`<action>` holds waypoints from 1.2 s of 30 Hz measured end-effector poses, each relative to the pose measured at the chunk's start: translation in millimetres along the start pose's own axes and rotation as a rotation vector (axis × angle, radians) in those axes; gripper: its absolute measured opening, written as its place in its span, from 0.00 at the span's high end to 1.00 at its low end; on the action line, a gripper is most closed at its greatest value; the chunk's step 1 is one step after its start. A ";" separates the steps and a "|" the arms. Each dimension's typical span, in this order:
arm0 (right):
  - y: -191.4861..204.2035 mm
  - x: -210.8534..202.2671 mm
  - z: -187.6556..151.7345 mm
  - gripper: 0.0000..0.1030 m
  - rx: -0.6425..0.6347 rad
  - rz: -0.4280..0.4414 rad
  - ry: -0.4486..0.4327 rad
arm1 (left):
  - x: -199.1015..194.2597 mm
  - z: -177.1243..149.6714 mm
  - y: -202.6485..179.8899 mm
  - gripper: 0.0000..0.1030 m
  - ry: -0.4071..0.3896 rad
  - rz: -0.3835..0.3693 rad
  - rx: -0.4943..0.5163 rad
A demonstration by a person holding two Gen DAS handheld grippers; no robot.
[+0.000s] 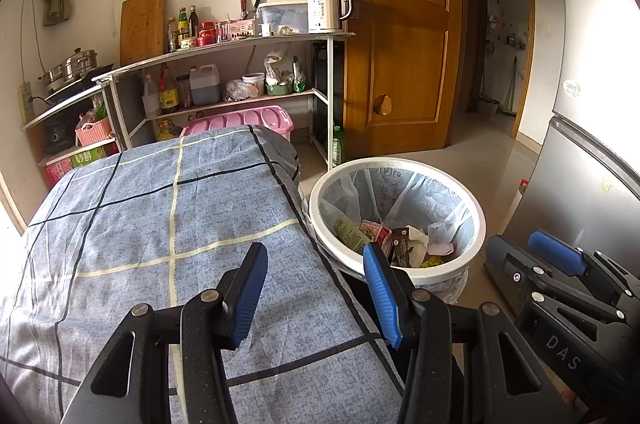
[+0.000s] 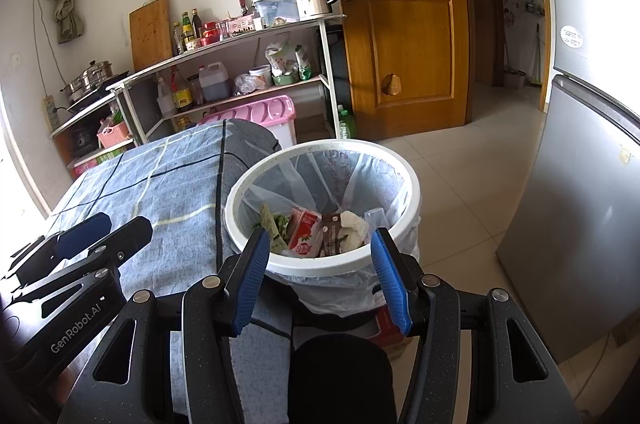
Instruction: Collect trash
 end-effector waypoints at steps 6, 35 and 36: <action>0.0 0.3 -0.1 0.48 0.000 0.000 0.000 | 0.1 -0.1 0.5 0.52 -0.002 0.000 0.001; -0.9 0.5 0.7 0.48 0.002 0.002 -0.004 | 0.4 -1.3 0.6 0.52 0.004 0.001 0.001; -1.8 0.3 0.3 0.48 0.004 0.004 -0.005 | 0.4 -1.3 0.2 0.52 0.004 0.001 0.002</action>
Point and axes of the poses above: each gripper's, at about its wrist camera, not at the fingertips, and x roughly the way its jaws point, y to its left, z to its top, the point moved 1 cm from there along x, roughly the way its jaws point, and after that the axes turned 9 degrees about -y, right-handed, at the moved point
